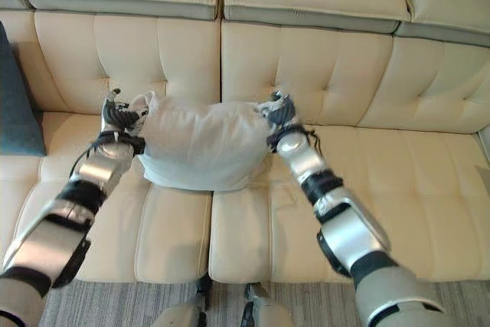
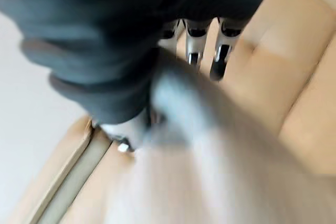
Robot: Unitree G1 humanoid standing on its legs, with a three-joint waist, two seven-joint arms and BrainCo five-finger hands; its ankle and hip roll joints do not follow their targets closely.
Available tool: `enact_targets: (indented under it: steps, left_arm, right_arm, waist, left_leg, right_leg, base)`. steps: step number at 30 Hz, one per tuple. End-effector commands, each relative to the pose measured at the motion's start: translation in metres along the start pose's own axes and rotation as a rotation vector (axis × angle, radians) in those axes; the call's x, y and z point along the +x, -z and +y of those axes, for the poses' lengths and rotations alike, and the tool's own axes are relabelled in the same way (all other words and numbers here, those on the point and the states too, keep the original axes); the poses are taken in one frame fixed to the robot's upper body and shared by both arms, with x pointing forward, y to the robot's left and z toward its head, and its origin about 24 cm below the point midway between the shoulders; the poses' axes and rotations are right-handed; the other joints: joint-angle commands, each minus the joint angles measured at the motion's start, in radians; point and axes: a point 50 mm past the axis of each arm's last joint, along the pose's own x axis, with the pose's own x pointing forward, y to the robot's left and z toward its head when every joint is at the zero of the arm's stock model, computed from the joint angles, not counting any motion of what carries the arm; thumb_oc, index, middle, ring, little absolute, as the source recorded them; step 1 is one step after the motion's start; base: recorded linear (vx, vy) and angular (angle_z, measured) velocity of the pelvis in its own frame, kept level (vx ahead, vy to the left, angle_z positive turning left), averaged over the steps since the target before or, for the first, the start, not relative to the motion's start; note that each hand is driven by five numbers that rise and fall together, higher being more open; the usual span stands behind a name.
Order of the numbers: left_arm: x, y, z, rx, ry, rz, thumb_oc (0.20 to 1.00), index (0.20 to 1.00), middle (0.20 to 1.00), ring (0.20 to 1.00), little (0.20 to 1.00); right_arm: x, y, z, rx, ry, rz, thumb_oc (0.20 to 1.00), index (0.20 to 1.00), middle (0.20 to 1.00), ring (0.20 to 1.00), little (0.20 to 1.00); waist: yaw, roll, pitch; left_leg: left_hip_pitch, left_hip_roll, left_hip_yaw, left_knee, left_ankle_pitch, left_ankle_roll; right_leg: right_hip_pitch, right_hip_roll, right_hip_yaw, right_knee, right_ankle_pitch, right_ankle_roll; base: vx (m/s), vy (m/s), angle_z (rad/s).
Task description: Pick up all the scattered cushions and arrange them neatly on the sofa.
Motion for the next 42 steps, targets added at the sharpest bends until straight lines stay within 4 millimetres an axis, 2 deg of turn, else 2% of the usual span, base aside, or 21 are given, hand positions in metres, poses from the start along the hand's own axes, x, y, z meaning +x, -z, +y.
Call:
enact_targets:
  steps: [1,3,5,6,8,9,13,16,21,22,23,24,25,26,28,30,31,34,39,40,42]
  left_arm:
    - [0.004,-0.070,-0.006,-0.273,0.086,-0.160,1.000,1.000,1.000,1.000,1.000]
    - [0.001,-0.088,0.002,-0.523,0.070,-0.184,1.000,1.000,1.000,1.000,1.000]
    - [-0.003,-0.088,0.001,-0.550,0.085,-0.200,1.000,1.000,1.000,1.000,1.000]
    - [-0.005,-0.084,0.006,-0.629,0.088,-0.204,1.000,1.000,1.000,1.000,1.000]
    - [-0.007,-0.080,0.006,-0.632,0.092,-0.205,1.000,1.000,1.000,1.000,1.000]
    - [-0.009,-0.071,0.011,-0.682,0.090,-0.198,1.000,1.000,1.000,1.000,1.000]
    - [-0.018,-0.045,0.012,-0.735,0.106,-0.170,1.000,1.000,1.000,1.000,1.000]
    - [-0.033,-0.009,0.017,-0.765,0.102,-0.129,1.000,1.000,1.000,1.000,1.000]
    - [-0.076,0.081,0.024,-0.695,0.076,0.054,1.000,1.000,1.000,1.000,1.000]
    - [-0.076,0.081,0.024,-0.694,0.076,0.055,1.000,1.000,1.000,1.000,1.000]
    - [-0.091,0.110,0.040,-0.576,0.049,0.102,1.000,1.000,1.000,1.000,1.000]
    - [-0.092,0.111,0.040,-0.574,0.049,0.105,1.000,1.000,1.000,1.000,1.000]
    - [-0.110,0.141,0.060,-0.376,0.060,0.153,1.000,1.000,1.000,1.000,1.000]
    - [-0.110,0.142,0.060,-0.375,0.060,0.154,1.000,1.000,1.000,1.000,1.000]
    - [-0.137,0.180,0.083,-0.171,0.071,0.257,1.000,1.000,1.000,1.000,1.000]
    - [-0.151,0.203,0.089,-0.103,0.079,0.344,1.000,1.000,1.000,1.000,1.000]
    - [-0.151,0.203,0.089,-0.102,0.079,0.344,1.000,1.000,1.000,1.000,1.000]
    - [-0.193,0.269,0.084,-0.011,0.104,0.667,1.000,1.000,1.000,1.000,1.000]
    - [-0.228,0.304,0.077,0.080,0.142,0.860,1.000,1.000,1.000,1.000,1.000]
    - [-0.245,0.319,0.072,0.091,0.147,0.964,1.000,1.000,1.000,1.000,1.000]
    - [-0.249,0.322,0.064,0.106,0.190,0.983,1.000,1.000,1.000,1.000,1.000]
  right_arm:
    - [0.011,-0.026,-0.030,0.192,0.095,-0.012,1.000,1.000,1.000,1.000,1.000]
    - [0.010,-0.034,-0.050,0.379,0.191,-0.061,1.000,1.000,1.000,1.000,1.000]
    - [0.007,-0.030,-0.054,0.421,0.207,-0.072,1.000,1.000,1.000,1.000,1.000]
    - [0.002,-0.024,-0.071,0.503,0.262,-0.108,1.000,1.000,1.000,1.000,1.000]
    - [0.000,-0.016,-0.077,0.504,0.286,-0.107,1.000,1.000,1.000,1.000,1.000]
    - [-0.005,-0.003,-0.095,0.497,0.350,-0.118,1.000,1.000,1.000,1.000,1.000]
    - [-0.016,0.031,-0.106,0.469,0.385,-0.076,1.000,1.000,1.000,1.000,1.000]
    - [-0.032,0.058,-0.102,0.391,0.349,-0.045,1.000,1.000,1.000,1.000,1.000]
    - [-0.076,0.115,-0.082,0.408,0.286,0.046,1.000,1.000,1.000,1.000,1.000]
    - [-0.076,0.115,-0.082,0.407,0.286,0.047,1.000,1.000,1.000,1.000,1.000]
    - [-0.095,0.137,-0.080,0.383,0.265,0.094,1.000,1.000,1.000,1.000,1.000]
    - [-0.096,0.138,-0.080,0.382,0.263,0.097,1.000,1.000,1.000,1.000,1.000]
    - [-0.118,0.166,-0.080,0.349,0.232,0.172,1.000,1.000,1.000,1.000,1.000]
    - [-0.119,0.166,-0.080,0.349,0.232,0.173,1.000,1.000,1.000,1.000,1.000]
    - [-0.149,0.201,-0.085,0.223,0.188,0.287,1.000,1.000,1.000,1.000,1.000]
    - [-0.165,0.223,-0.079,0.218,0.153,0.385,1.000,1.000,1.000,1.000,1.000]
    - [-0.165,0.224,-0.079,0.217,0.152,0.384,1.000,1.000,1.000,1.000,1.000]
    - [-0.195,0.259,-0.060,0.240,0.085,0.569,1.000,1.000,1.000,1.000,1.000]
    - [-0.216,0.282,-0.047,0.224,0.044,0.700,1.000,1.000,1.000,1.000,1.000]
    - [-0.225,0.292,-0.039,0.227,0.032,0.765,1.000,1.000,1.000,1.000,1.000]
    - [-0.229,0.297,-0.036,0.234,0.038,0.806,1.000,1.000,1.000,1.000,1.000]
  waist:
    - [-0.018,0.013,0.039]
    - [-0.023,0.021,0.039]
    - [-0.024,0.025,0.034]
    - [-0.027,0.031,0.029]
    - [-0.026,0.033,0.022]
    - [-0.028,0.039,0.016]
    - [-0.030,0.050,0.008]
    - [-0.027,0.052,0.004]
    - [-0.028,0.058,-0.017]
    - [-0.028,0.057,-0.018]
    - [-0.028,0.059,-0.020]
    - [-0.028,0.059,-0.024]
    - [-0.026,0.061,-0.028]
    - [-0.027,0.061,-0.031]
    - [-0.023,0.062,-0.040]
    - [-0.021,0.061,-0.052]
    - [-0.021,0.061,-0.052]
    - [-0.022,0.060,-0.063]
    - [-0.028,0.059,-0.076]
    - [-0.030,0.056,-0.080]
    - [-0.034,0.054,-0.078]
  left_leg:
    - [0.017,0.013,0.077,-0.009,-0.055,-0.042]
    - [0.024,0.013,0.079,-0.009,-0.064,-0.042]
    - [0.021,0.012,0.080,-0.009,-0.062,-0.040]
    - [0.024,0.011,0.081,-0.009,-0.066,-0.038]
    - [0.029,0.011,0.080,-0.009,-0.069,-0.037]
    - [0.039,0.009,0.079,-0.009,-0.074,-0.037]
    - [0.061,0.006,0.079,-0.009,-0.083,-0.034]
    - [0.078,0.004,0.079,-0.009,-0.087,-0.032]
    - [0.104,0.001,0.074,-0.009,-0.097,-0.027]
    - [0.104,0.001,0.074,-0.009,-0.097,-0.027]
    - [0.115,0.001,0.073,-0.009,-0.100,-0.025]
    - [0.115,0.001,0.073,-0.009,-0.100,-0.025]
    - [0.127,0.002,0.071,-0.009,-0.105,-0.024]
    - [0.123,0.002,0.071,-0.009,-0.103,-0.023]
    - [0.132,0.003,0.071,-0.009,-0.106,-0.023]
    - [0.130,0.005,0.073,-0.009,-0.102,-0.023]
    - [0.130,0.005,0.074,-0.009,-0.103,-0.023]
    - [0.138,0.005,0.079,-0.009,-0.101,-0.023]
    - [0.140,0.003,0.080,-0.009,-0.097,-0.022]
    - [0.148,0.001,0.084,-0.009,-0.100,-0.018]
    - [0.154,-0.002,0.088,-0.009,-0.101,-0.014]
  right_leg:
    - [0.108,0.002,0.029,-0.003,-0.177,0.086]
    - [0.110,0.003,0.037,-0.003,-0.179,0.090]
    - [0.106,0.002,0.039,-0.003,-0.177,0.090]
    - [0.108,0.000,0.038,-0.003,-0.183,0.089]
    - [0.113,-0.001,0.038,-0.003,-0.186,0.089]
    - [0.124,-0.003,0.035,-0.003,-0.193,0.088]
    - [0.145,-0.007,0.031,-0.003,-0.202,0.087]
    - [0.164,-0.007,0.027,-0.003,-0.207,0.086]
    - [0.196,-0.010,0.016,-0.003,-0.219,0.081]
    - [0.196,-0.010,0.016,-0.003,-0.219,0.081]
    - [0.208,-0.010,0.015,-0.003,-0.222,0.079]
    - [0.208,-0.010,0.015,-0.003,-0.222,0.079]
    - [0.219,-0.009,0.013,-0.003,-0.225,0.078]
    - [0.217,-0.010,0.013,-0.003,-0.223,0.078]
    - [0.225,-0.008,0.016,-0.003,-0.224,0.080]
    - [0.221,-0.008,0.014,-0.003,-0.217,0.081]
    - [0.221,-0.008,0.015,-0.003,-0.217,0.082]
    - [0.227,-0.006,0.018,-0.003,-0.209,0.086]
    - [0.228,-0.007,0.019,-0.003,-0.200,0.090]
    - [0.235,-0.010,0.021,-0.003,-0.197,0.092]
    - [0.240,-0.011,0.024,-0.003,-0.191,0.094]
  base:
    - [0.00,0.006,-0.05]
    - [0.00,0.000,0.00]
    - [0.01,0.002,-0.09]
    - [0.03,-0.008,-0.17]
    - [0.03,-0.007,-0.10]
    - [0.00,0.000,0.00]
    - [0.01,-0.002,-0.01]
    - [0.00,0.000,0.00]
    - [0.01,-0.004,0.03]
    - [0.00,-0.006,0.06]
    - [0.01,-0.004,0.09]
    - [0.01,-0.006,0.08]
    - [0.00,-0.002,0.06]
    - [0.00,0.000,0.00]
    - [-0.02,0.006,0.00]
    - [-0.04,0.007,-0.02]
    - [-0.04,0.006,-0.05]
    - [-0.08,0.026,-0.05]
    - [-0.08,0.055,-0.05]
    - [-0.07,0.079,-0.01]
    - [-0.08,0.091,-0.06]
